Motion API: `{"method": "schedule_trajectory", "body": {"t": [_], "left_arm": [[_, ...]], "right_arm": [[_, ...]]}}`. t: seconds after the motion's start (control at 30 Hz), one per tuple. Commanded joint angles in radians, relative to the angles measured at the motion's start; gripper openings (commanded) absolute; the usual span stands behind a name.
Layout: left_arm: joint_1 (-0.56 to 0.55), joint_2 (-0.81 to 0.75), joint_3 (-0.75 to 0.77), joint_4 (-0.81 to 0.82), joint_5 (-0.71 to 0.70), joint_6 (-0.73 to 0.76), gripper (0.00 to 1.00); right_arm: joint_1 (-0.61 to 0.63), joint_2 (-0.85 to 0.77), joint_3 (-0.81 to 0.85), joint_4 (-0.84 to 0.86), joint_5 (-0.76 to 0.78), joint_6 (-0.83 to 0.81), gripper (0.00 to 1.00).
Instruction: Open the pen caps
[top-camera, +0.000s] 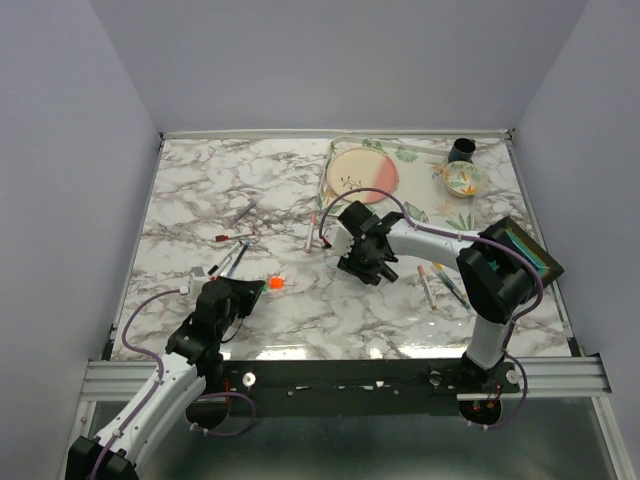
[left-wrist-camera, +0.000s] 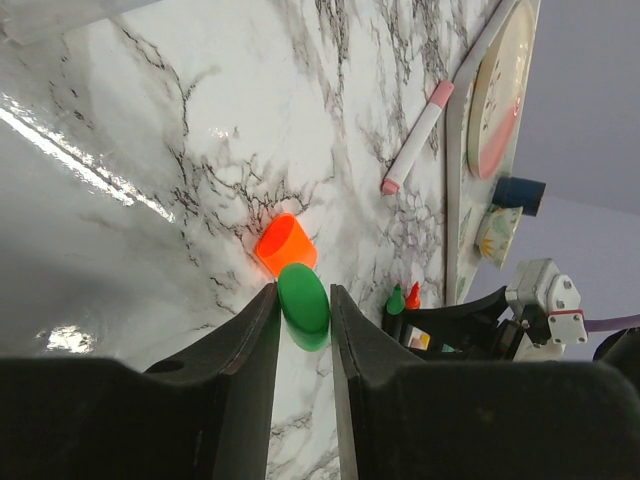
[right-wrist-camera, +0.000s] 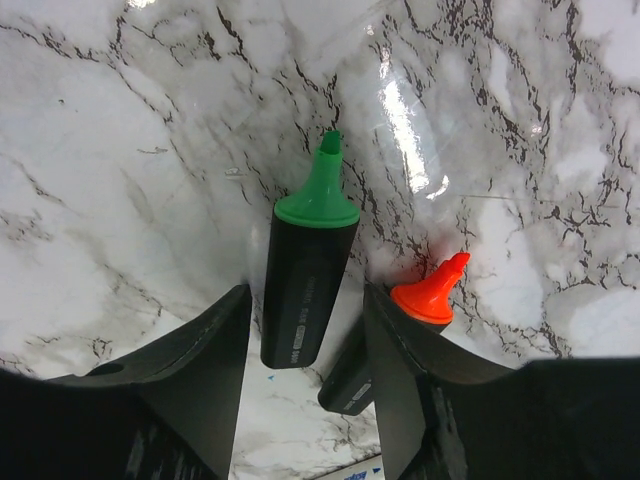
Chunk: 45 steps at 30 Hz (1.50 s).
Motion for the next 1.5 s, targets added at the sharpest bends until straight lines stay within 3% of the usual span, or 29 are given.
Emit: {"method": "schedule_trajectory", "body": {"t": [0.0,0.2,0.57,0.67,0.8,0.87,0.97,1.0,1.1,1.17,1.23,1.47], "left_arm": [[0.005,-0.002,-0.053,-0.125,0.01,0.019,0.35],[0.005,0.01,-0.053,-0.118,0.007,0.025,0.41],[0.005,0.048,-0.023,-0.134,0.011,0.061,0.43],[0.005,0.007,0.002,-0.161,0.013,0.085,0.48],[0.005,-0.031,0.028,-0.156,0.042,0.126,0.62],[0.005,-0.041,0.036,-0.124,0.063,0.159,0.67],[0.006,-0.038,0.036,-0.04,0.122,0.223,0.8],[0.007,-0.033,0.04,-0.026,0.142,0.237,0.86],[0.008,-0.002,0.065,0.023,0.183,0.31,0.94],[0.008,0.031,0.1,0.045,0.215,0.387,0.96],[0.01,0.068,0.137,0.037,0.232,0.441,0.98],[0.01,0.104,0.266,0.0,0.255,0.611,0.99]], "right_arm": [[-0.003,-0.004,-0.002,-0.026,0.011,0.0,0.57],[-0.013,-0.05,0.008,-0.029,-0.047,0.0,0.58],[-0.104,-0.211,0.005,-0.015,-0.189,-0.009,0.59],[-0.161,-0.283,-0.011,0.009,-0.267,-0.015,0.6],[-0.262,-0.443,-0.071,0.081,-0.347,-0.015,0.62],[-0.32,-0.567,-0.138,0.149,-0.364,-0.014,0.68],[-0.348,-0.743,-0.278,0.291,-0.291,0.005,0.96],[-0.348,-0.776,-0.322,0.325,-0.274,0.012,1.0],[-0.349,-0.814,-0.384,0.309,-0.223,0.012,1.0],[-0.349,-0.744,-0.363,0.16,-0.219,-0.008,0.99],[-0.349,-0.702,-0.351,0.048,-0.202,-0.015,0.88],[-0.351,-0.575,-0.377,-0.081,-0.062,0.0,0.69]]}}
